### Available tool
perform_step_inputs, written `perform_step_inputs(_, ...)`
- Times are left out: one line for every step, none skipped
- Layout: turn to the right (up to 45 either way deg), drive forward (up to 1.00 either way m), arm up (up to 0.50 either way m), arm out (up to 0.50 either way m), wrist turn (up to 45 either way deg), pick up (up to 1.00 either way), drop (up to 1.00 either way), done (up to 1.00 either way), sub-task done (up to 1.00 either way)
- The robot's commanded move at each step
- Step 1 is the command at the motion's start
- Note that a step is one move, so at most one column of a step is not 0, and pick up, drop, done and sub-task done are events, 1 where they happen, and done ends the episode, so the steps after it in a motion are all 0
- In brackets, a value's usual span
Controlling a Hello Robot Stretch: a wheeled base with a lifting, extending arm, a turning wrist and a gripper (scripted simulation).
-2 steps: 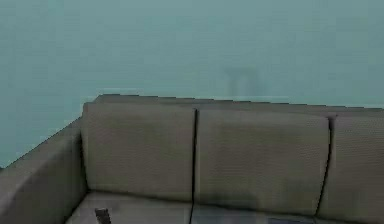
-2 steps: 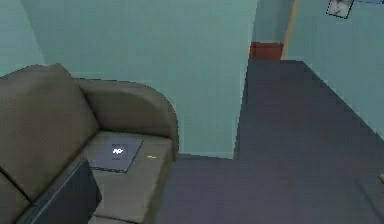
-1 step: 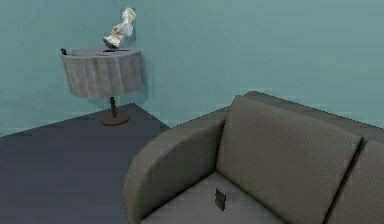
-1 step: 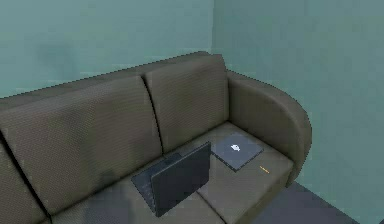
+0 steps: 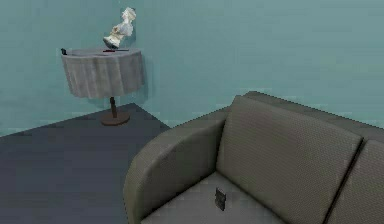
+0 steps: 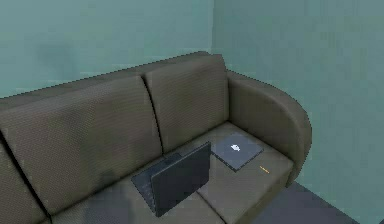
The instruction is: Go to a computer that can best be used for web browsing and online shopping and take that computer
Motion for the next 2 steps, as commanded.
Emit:
perform_step_inputs(0.0,0.00,0.04,0.00,0.0,0.00,0.00,0.00,0.00)
perform_step_inputs(0.0,0.00,0.00,0.32,0.0,0.00,0.00,0.00,0.00)
